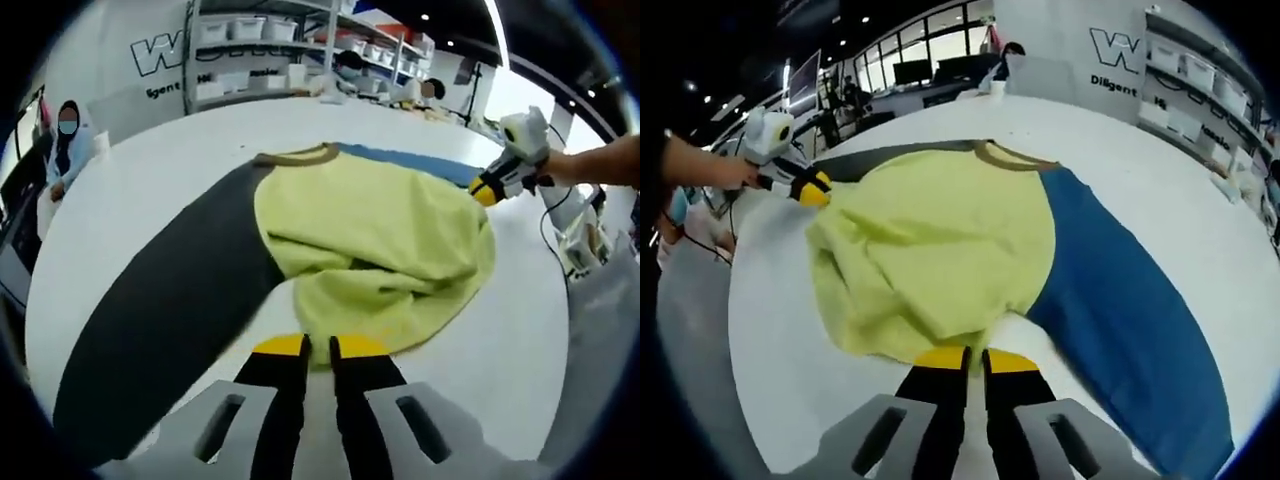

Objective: Fold the garment on the visible template until the final outline fits inside the template.

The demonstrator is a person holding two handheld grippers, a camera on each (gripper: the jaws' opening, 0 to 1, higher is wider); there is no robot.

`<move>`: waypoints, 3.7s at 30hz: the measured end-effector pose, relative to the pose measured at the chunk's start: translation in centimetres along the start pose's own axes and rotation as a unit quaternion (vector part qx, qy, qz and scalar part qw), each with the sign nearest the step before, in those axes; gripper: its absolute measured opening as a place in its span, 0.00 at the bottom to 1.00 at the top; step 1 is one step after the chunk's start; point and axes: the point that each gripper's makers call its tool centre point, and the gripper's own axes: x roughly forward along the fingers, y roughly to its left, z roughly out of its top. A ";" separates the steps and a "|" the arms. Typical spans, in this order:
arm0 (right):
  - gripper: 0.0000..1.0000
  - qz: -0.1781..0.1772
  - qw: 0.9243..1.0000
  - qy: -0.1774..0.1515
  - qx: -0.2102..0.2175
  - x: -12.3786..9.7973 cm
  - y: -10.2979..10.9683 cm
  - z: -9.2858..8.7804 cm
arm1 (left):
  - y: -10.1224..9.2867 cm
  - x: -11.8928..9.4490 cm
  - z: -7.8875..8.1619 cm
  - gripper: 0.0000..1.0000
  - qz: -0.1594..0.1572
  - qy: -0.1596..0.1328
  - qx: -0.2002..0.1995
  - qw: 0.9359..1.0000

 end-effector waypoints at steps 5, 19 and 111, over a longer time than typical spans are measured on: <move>0.00 0.002 1.000 0.007 0.002 -0.5 0.2 0.1 | -0.5 -0.3 0.2 0.04 0.002 0.012 0.005 1.000; 0.00 0.008 1.000 0.000 0.022 -3.2 0.7 -0.6 | -0.8 -3.4 0.6 0.04 -0.006 0.001 -0.028 1.000; 0.00 0.017 0.996 0.051 0.066 -10.5 9.1 -12.4 | -9.4 -10.6 -10.5 0.04 -0.056 0.059 -0.030 0.996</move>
